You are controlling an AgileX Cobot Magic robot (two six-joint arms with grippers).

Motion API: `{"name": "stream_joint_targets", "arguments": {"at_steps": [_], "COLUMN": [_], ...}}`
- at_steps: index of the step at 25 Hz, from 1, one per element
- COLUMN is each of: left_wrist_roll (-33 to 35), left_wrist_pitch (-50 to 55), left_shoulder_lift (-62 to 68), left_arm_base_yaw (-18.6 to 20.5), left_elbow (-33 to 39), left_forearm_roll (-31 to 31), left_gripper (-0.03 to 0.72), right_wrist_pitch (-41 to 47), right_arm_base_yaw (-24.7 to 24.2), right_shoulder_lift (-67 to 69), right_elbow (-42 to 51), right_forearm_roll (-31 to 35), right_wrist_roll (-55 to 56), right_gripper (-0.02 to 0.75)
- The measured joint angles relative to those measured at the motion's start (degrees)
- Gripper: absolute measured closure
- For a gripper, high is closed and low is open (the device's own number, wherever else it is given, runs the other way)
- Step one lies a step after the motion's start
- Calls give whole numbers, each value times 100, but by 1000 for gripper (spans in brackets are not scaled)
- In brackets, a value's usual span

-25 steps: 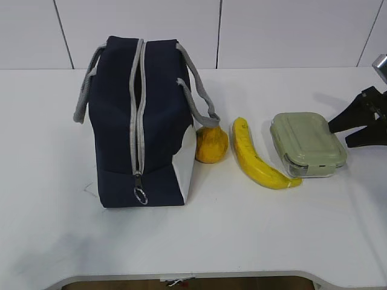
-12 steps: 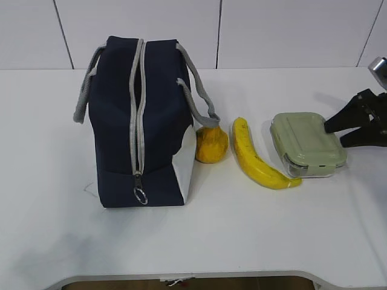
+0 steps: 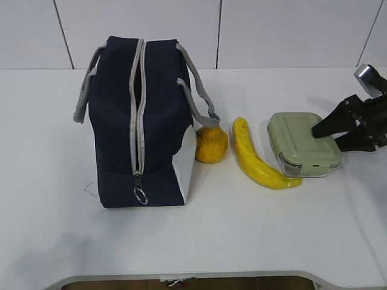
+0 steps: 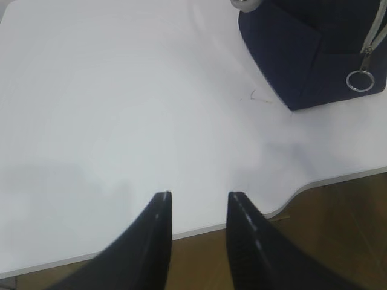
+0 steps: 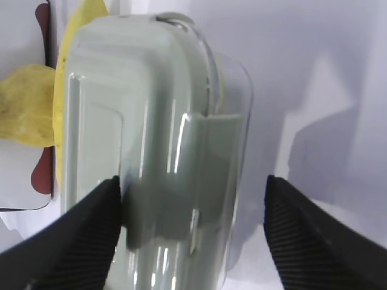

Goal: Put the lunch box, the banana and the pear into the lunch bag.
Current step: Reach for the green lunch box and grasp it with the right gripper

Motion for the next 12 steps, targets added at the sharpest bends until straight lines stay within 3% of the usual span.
{"name": "stream_joint_targets", "arguments": {"at_steps": [5, 12], "left_wrist_roll": [0, 0], "left_wrist_pitch": [0, 0], "left_shoulder_lift": [0, 0], "left_arm_base_yaw": [0, 0], "left_elbow": [0, 0], "left_forearm_roll": [0, 0], "left_gripper": [448, 448], "right_wrist_pitch": [0, 33], "right_arm_base_yaw": [0, 11], "right_shoulder_lift": [8, 8], "right_elbow": [0, 0], "right_forearm_roll": [12, 58], "right_wrist_roll": [-90, -116], "right_gripper": [168, 233]}}
